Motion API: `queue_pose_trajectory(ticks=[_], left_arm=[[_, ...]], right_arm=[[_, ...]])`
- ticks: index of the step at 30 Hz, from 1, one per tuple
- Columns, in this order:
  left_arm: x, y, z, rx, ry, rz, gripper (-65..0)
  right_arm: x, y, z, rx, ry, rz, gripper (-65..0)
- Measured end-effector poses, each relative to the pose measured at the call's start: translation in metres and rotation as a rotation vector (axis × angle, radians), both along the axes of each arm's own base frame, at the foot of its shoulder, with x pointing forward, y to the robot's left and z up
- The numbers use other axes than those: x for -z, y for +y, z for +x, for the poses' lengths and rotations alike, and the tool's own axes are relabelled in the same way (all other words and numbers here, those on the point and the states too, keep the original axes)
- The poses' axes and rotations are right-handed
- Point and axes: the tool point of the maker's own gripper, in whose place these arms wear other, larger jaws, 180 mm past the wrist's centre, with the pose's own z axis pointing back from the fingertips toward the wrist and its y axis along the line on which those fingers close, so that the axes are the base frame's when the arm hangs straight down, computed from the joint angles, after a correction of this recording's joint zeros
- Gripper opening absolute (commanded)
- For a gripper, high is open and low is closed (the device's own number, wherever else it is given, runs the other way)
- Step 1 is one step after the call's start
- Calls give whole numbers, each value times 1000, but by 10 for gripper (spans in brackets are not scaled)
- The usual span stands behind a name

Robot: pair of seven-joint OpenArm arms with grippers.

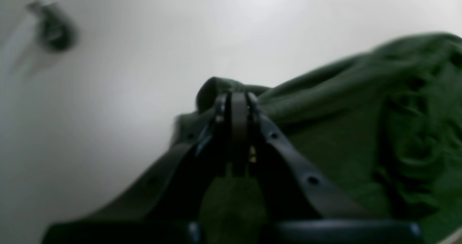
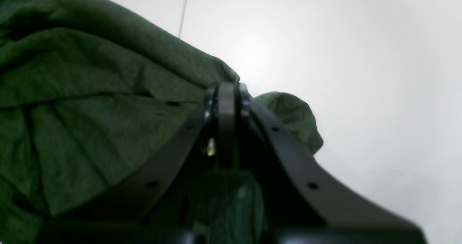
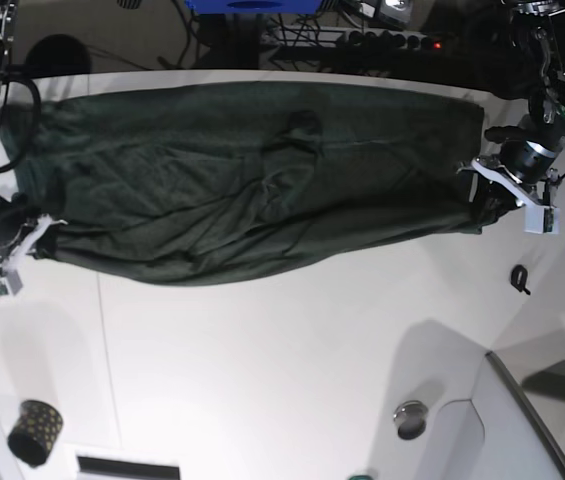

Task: Layout the t-shirt on the table in an organized manner, then fold the t-shirt properly
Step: 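Lay the folded shirt edge down with both grippers and hold it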

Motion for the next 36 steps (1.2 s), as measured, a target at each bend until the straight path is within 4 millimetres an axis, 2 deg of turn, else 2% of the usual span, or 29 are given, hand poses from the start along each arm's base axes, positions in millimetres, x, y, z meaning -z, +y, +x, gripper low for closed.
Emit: queue_pose_trajectory(ticks=[3,8,11,15,20,26,32,36], left_arm=[[4,1,-11,19,17,3,-650],[9,4,-27,29,44,5,-650],[13,4,-34,29,61,3,-650],[11,7,-31,26,53,10,-650],[3,17,-25,30,38,37,-650],[-7,17,-10,31,-1,40,-650],[-2,14,-15,36,16,34,-650],[8,14,-31,37,57,35,-650]], right_arm=[[2,2,-8,-9,11,-7,-650],[-11,4,-2,-26,-30,-21,-650],[-11,7,-8,-36,-36,-23,-650],[-9,5,-12,-30,-23,-25,-650],[-24,-23,-4,62,-74,-23,-650],[-33,-24,6,61,-98,-26,-650],[-19,-21,-10,60,-59,-21,-650],[-9,-16,-20,65,-31,-7,-650]])
